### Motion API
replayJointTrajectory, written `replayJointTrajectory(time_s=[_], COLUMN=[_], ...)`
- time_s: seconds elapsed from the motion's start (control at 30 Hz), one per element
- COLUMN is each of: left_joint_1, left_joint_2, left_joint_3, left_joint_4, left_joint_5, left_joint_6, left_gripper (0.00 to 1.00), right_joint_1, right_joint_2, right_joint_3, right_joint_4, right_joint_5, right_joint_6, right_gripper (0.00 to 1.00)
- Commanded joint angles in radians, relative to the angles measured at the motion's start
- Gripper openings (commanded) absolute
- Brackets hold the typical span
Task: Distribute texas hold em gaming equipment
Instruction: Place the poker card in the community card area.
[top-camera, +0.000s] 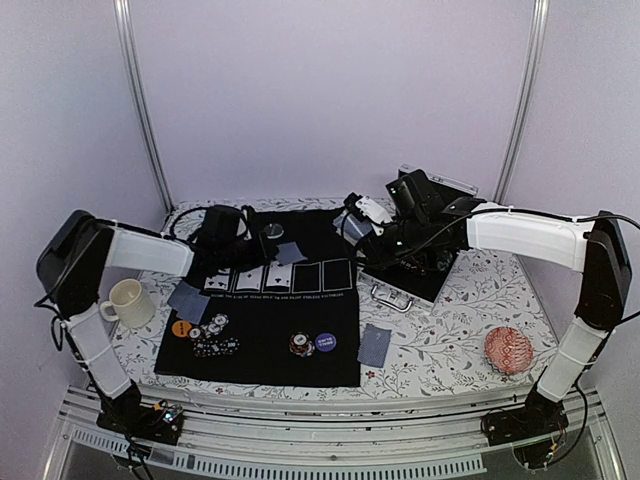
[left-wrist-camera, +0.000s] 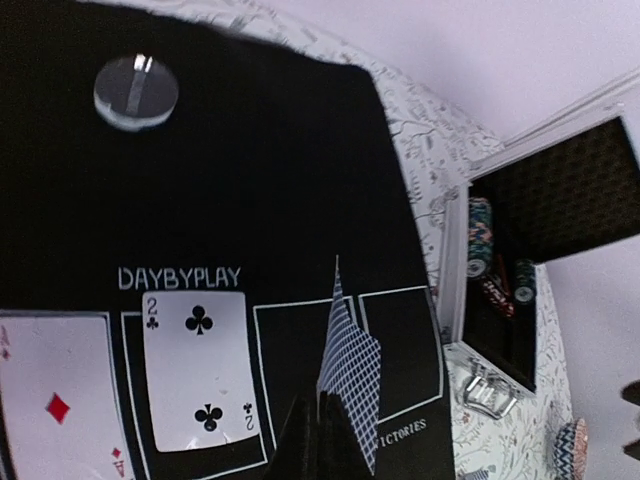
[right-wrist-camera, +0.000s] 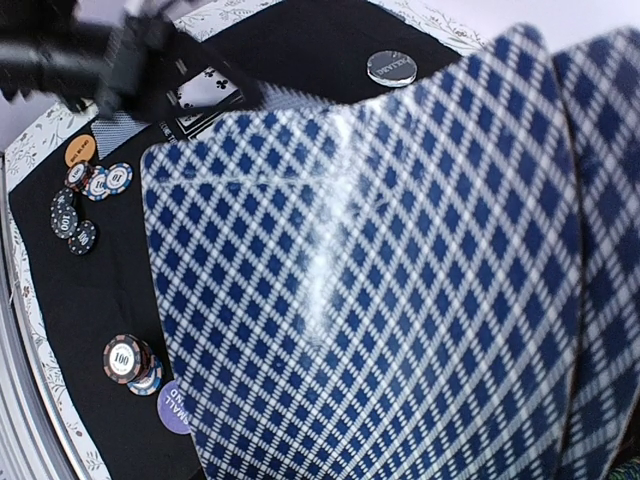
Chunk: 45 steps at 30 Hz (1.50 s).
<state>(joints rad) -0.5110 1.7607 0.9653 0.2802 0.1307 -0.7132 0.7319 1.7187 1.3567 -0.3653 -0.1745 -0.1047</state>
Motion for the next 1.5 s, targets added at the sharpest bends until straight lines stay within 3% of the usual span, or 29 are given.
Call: replayJointTrajectory(time_s=[0.0, 0.2, 0.3, 0.57, 0.87, 1.13, 1.3, 1.37, 1.47], left_joint_1=[-0.071, -0.135, -0.155, -0.168, -0.168, -0.162, -0.155, -0.155, -0.151], left_joint_2=[0.118, 0.247, 0.279, 0.225, 0.219, 0.103, -0.013, -0.072, -0.131], left_joint_3=[0.053, 0.1, 0.126, 0.075, 0.035, 0.027, 0.046, 0.08, 0.197], left_joint_4=[0.116, 0.098, 0.047, -0.03, -0.024, -0.057, -0.066, -0.038, -0.084], left_joint_5=[-0.131, -0.255, -0.233, -0.136, 0.105, 0.027, -0.008, 0.028, 0.191], left_joint_6=[-0.161, -0.226, -0.221, -0.201, -0.187, -0.144, -0.023, 0.105, 0.288], left_gripper=[0.0, 0.0, 0.11, 0.28, 0.29, 0.29, 0.3, 0.37, 0.54], right_joint_1=[-0.006, -0.006, -0.005, -0.006, -0.006, -0.006, -0.006, -0.001, 0.019], right_joint_2=[-0.018, -0.034, -0.036, -0.039, -0.041, -0.047, -0.048, -0.05, -0.061], right_joint_3=[-0.002, -0.023, -0.024, -0.021, -0.02, -0.019, -0.014, -0.009, -0.008], right_joint_4=[0.022, 0.026, 0.023, 0.023, 0.017, 0.006, -0.009, -0.021, -0.022], right_joint_5=[0.008, 0.01, 0.01, 0.003, 0.001, 0.005, 0.012, 0.013, 0.02], right_joint_6=[0.011, 0.009, 0.006, 0.002, 0.003, 0.001, -0.017, -0.026, -0.05], right_gripper=[0.36, 0.36, 0.37, 0.37, 0.37, 0.37, 0.37, 0.37, 0.37])
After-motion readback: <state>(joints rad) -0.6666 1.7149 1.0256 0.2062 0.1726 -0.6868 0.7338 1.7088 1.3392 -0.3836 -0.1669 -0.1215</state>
